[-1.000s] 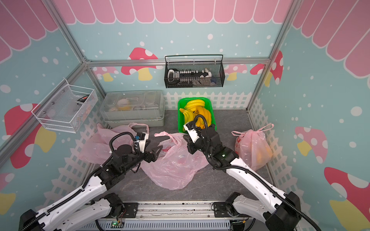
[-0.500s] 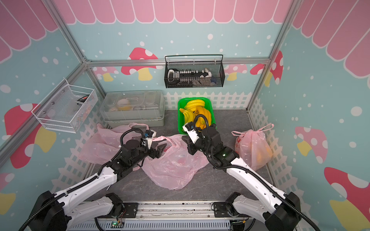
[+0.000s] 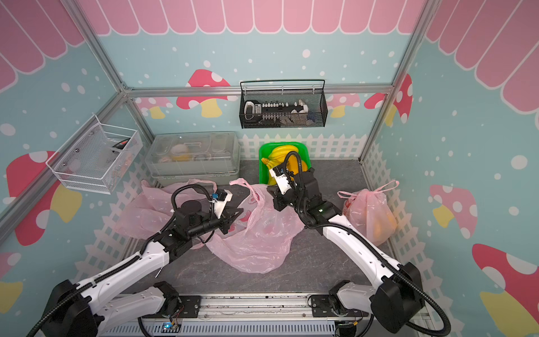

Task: Place the banana into a plastic bag & tie a knot
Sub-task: Open the plastic bag at the center of the board, then pick up the banana from the basket.

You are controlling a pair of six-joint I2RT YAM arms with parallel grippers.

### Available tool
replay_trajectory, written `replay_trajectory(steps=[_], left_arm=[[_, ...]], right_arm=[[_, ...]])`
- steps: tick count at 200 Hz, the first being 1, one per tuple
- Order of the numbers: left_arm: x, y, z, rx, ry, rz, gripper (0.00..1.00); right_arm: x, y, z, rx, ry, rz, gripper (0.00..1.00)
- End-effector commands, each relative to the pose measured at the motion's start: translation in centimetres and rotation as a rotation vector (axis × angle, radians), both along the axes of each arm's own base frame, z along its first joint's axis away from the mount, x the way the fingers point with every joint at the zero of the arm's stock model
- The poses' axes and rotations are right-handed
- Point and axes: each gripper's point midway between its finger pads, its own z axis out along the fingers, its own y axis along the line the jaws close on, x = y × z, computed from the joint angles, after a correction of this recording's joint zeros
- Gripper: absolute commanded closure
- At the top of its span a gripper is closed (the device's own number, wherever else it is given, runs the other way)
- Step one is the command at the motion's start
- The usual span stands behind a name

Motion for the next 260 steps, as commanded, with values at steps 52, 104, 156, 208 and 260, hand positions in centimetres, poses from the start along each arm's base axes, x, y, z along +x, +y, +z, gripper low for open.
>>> replay_trajectory(steps=[52,104,156,208,260], left_arm=[[-4.3,15.4,18.2,-0.090,-0.065,0.659,1.00],[-0.9,11.2,11.9,-0.018,0.110,0.649,1.00],[1.1,4.3,6.8,-0.259,0.251,0.509,1.00],[2.5,3.2,2.5,-0.303,0.352,0.558,1.00],[3.9,2.6,2.1,-0.278,0.343,0.582,1.00]], right_arm=[[3.1,6.0,2.1,0.114,0.032,0.044,0.51],[3.1,3.8,-0.6,0.117,0.115,-0.061,0.35],[-1.9,6.1,-4.5,0.392,0.316,0.041,0.33],[-2.9,3.4,-8.0,0.359,0.330,-0.118,0.32],[-0.8,-5.9,-5.9,0.120,0.166,-0.396,0.23]])
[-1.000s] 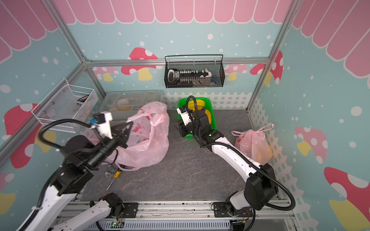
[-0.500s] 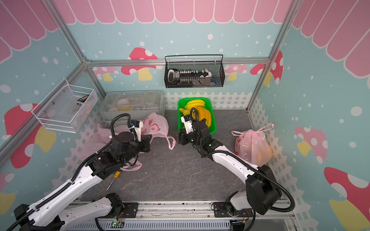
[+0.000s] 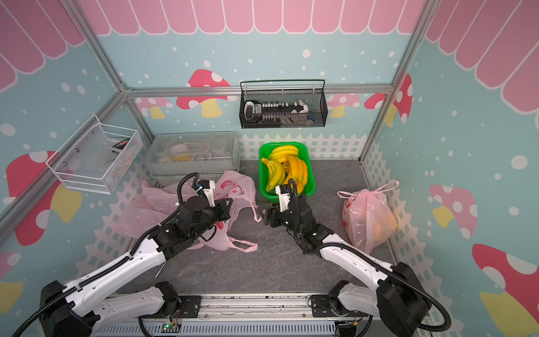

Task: Place the banana into a plastic bag & tie a knot
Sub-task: Pick up the banana from the basket.

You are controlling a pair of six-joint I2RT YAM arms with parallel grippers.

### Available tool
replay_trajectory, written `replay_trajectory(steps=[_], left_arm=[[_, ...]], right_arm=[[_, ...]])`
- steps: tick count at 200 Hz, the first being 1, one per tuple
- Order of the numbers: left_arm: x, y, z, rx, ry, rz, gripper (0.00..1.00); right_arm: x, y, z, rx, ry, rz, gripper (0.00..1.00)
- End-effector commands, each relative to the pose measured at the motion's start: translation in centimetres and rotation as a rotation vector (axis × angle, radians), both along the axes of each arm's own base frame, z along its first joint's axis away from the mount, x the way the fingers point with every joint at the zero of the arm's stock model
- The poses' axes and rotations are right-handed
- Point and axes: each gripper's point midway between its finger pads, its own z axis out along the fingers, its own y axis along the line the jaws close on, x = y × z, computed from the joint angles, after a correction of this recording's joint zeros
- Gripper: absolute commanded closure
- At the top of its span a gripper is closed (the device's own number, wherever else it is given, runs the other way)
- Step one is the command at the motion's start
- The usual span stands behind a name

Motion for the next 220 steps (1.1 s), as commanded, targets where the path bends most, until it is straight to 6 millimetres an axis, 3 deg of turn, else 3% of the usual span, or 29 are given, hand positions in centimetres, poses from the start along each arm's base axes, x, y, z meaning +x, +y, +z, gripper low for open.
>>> replay_trajectory(steps=[1,14,50,69,110,130,137,175,192,220], left_arm=[[0.9,-0.6,1.2,-0.036,-0.024,0.020,1.00],[1.6,-0.9,1.4,-0.028,-0.025,0.024,1.00],[3.0,-1.6,2.3,-0.013,-0.027,0.033,1.00],[3.5,-1.7,2.5,-0.005,-0.022,0.034,1.00],[3.7,-1.8,2.1,-0.010,-0.008,0.026,1.00],[3.7,-1.6,1.9,-0.016,-0.004,0.029,1.00],[3.7,-1.4,1.8,-0.016,-0.002,0.031,1.00],[3.6,-1.4,1.1,-0.025,0.013,0.027,1.00],[3.6,-1.2,0.9,-0.026,0.015,0.032,1.00],[3.5,-0.9,0.5,-0.023,0.021,0.038,1.00]], right_arm=[[2.6,-5.2,0.2,-0.176,-0.016,-0.168,0.23],[5.1,-7.8,-0.1,-0.254,0.040,-0.229,0.24],[11.6,-11.1,-1.6,-0.454,0.096,-0.338,0.24],[14.9,-12.1,-2.2,-0.521,0.106,-0.381,0.24],[20.6,-12.3,-4.4,-0.687,0.089,-0.396,0.22],[22.5,-12.0,-5.1,-0.728,0.079,-0.394,0.22],[23.3,-12.1,-6.9,-0.761,0.103,-0.400,0.22],[26.0,-12.7,-9.6,-0.858,0.130,-0.439,0.24],[26.4,-13.1,-9.9,-0.886,0.131,-0.454,0.37],[25.8,-12.8,-8.7,-0.857,0.097,-0.451,0.64]])
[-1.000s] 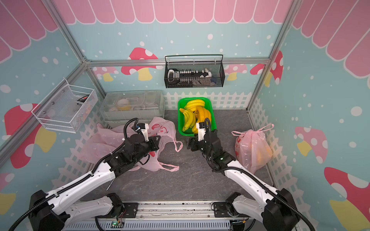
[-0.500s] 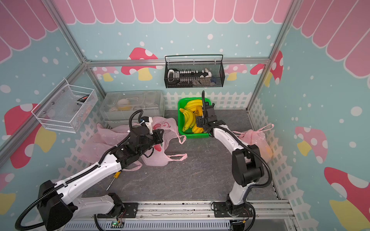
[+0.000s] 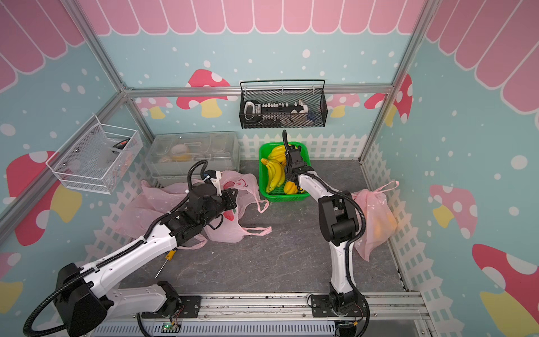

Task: Place the banana into a plastic bag & tie a knot
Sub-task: Pick up the banana from the basket.

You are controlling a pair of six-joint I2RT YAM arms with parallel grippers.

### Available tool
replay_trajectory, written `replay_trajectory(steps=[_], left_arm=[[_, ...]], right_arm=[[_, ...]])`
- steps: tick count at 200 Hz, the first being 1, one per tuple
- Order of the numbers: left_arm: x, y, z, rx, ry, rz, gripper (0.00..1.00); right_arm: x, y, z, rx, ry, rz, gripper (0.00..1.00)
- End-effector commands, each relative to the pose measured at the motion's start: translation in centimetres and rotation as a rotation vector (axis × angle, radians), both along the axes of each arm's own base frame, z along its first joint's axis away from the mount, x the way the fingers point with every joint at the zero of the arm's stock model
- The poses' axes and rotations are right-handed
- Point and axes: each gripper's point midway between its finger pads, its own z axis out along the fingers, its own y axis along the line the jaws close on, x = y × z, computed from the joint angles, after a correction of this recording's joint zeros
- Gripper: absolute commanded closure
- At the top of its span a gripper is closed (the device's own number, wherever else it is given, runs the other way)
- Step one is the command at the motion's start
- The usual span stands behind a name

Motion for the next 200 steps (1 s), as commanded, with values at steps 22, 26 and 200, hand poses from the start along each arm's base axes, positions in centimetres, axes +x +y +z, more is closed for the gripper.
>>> replay_trajectory(steps=[22,26,200], left_arm=[[0.2,0.5,-0.6,-0.027,0.011,0.023,1.00],[0.2,0.6,-0.6,-0.028,0.012,0.026,1.00],[2.0,-0.9,-1.1,-0.004,0.030,0.010,1.00]], right_arm=[[-1.8,0.0,1.3,0.010,-0.022,0.026,0.75],[-2.0,-0.1,1.6,0.012,-0.028,0.025,0.76],[-24.7,2.0,12.0,0.217,-0.110,0.189,0.86]])
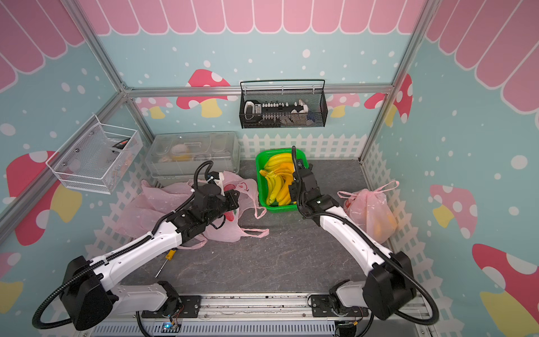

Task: Place the banana into a plastic bag & tie a knot
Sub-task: Pick up the banana from the basket, then place the banana into the plastic bag.

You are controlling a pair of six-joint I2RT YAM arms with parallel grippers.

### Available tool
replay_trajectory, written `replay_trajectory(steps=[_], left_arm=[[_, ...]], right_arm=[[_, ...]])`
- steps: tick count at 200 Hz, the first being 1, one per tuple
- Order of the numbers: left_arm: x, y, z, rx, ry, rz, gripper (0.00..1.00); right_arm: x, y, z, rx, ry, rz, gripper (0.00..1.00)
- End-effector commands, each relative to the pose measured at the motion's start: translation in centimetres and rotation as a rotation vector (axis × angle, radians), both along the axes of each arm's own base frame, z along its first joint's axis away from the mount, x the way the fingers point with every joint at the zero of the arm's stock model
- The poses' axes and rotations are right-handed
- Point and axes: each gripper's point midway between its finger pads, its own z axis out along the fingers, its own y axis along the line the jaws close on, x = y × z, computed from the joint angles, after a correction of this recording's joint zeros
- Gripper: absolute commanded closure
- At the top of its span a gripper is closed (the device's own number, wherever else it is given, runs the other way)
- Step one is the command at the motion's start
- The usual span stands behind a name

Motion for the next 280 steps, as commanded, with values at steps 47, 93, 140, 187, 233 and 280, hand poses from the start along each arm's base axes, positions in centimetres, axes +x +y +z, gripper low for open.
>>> replay_trajectory(steps=[47,93,140,187,233,280], left_arm=[[2.3,-1.7,0.4,-0.004,0.002,-0.006,1.00],[2.8,-3.1,-0.1,0.006,0.012,-0.029,1.00],[2.6,-3.0,-1.0,0.052,0.028,-0.033,1.00],[2.8,-2.5,-1.2,0.063,0.027,-0.030,1.00],[2.6,-2.8,-1.2,0.055,0.030,-0.051,1.00],[0.4,-4.1,-0.8,0.055,0.010,-0.112,1.00]], right_arm=[[-13.3,0.8,-2.4,0.145,0.167,0.109,0.88],[-15.7,3.9,-4.3,0.211,0.228,0.190,0.89],[-15.2,4.0,-5.4,0.208,0.244,0.143,0.89],[-17.0,2.7,-7.7,0.134,0.314,0.101,0.90],[-17.6,2.1,-8.6,0.170,0.305,0.081,0.89],[-15.2,5.6,-7.2,0.293,0.238,0.093,0.89]])
